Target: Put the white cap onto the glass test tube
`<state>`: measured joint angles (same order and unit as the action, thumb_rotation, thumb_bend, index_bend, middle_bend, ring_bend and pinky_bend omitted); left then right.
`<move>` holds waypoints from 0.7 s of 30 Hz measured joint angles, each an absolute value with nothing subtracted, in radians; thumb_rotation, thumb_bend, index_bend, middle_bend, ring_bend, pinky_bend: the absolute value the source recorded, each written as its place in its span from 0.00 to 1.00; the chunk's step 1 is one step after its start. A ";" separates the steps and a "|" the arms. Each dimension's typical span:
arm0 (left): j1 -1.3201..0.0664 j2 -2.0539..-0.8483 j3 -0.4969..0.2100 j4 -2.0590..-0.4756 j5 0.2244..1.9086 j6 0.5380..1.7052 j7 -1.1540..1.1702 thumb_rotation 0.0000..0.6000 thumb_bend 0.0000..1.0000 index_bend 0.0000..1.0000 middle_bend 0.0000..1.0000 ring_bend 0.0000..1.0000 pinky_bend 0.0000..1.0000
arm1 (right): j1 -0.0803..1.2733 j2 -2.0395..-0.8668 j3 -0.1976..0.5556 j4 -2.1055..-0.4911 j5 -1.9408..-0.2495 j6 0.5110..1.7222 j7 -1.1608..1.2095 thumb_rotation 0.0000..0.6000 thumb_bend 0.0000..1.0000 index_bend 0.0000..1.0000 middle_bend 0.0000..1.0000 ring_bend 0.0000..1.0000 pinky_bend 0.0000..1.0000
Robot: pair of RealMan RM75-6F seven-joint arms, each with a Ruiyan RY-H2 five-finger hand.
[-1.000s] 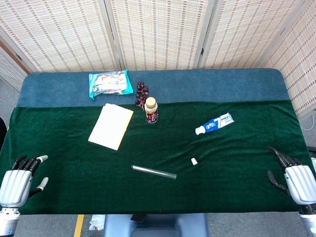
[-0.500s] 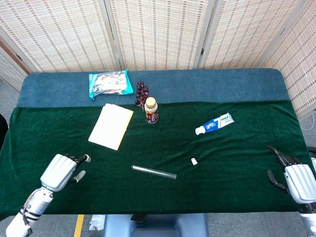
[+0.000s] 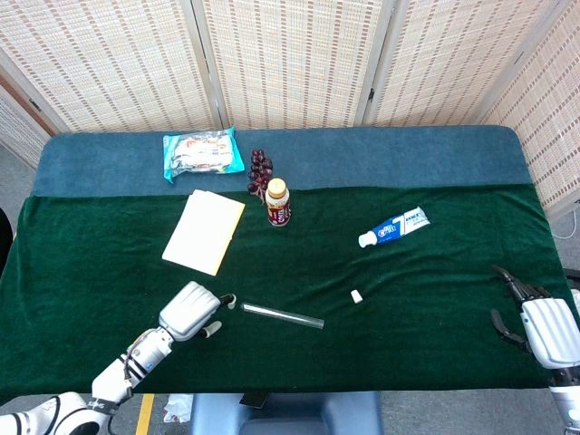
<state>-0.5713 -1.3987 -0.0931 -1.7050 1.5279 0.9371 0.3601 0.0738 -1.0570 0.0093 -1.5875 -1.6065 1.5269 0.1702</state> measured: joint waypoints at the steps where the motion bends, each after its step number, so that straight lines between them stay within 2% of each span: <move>1: -0.578 -1.413 -0.096 -1.702 1.514 0.930 0.372 1.00 0.35 0.44 0.96 0.91 0.85 | 0.076 -1.057 0.011 -1.586 -1.605 1.524 0.172 1.00 0.51 0.12 0.32 0.42 0.40; 10: -0.658 -1.550 -0.133 -1.668 1.357 0.870 0.535 1.00 0.35 0.44 0.97 0.92 0.85 | 0.087 -1.054 0.019 -1.585 -1.598 1.506 0.178 1.00 0.51 0.12 0.32 0.43 0.40; 21: -0.749 -1.670 -0.165 -1.614 1.126 0.859 0.712 1.00 0.35 0.45 0.97 0.92 0.85 | 0.088 -1.055 0.022 -1.579 -1.587 1.495 0.187 1.00 0.51 0.12 0.33 0.44 0.40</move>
<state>-0.7488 -1.6702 -0.1646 -1.6137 1.1260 0.8590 0.7118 0.0883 -1.0545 0.0217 -1.5790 -1.5869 1.4951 0.1868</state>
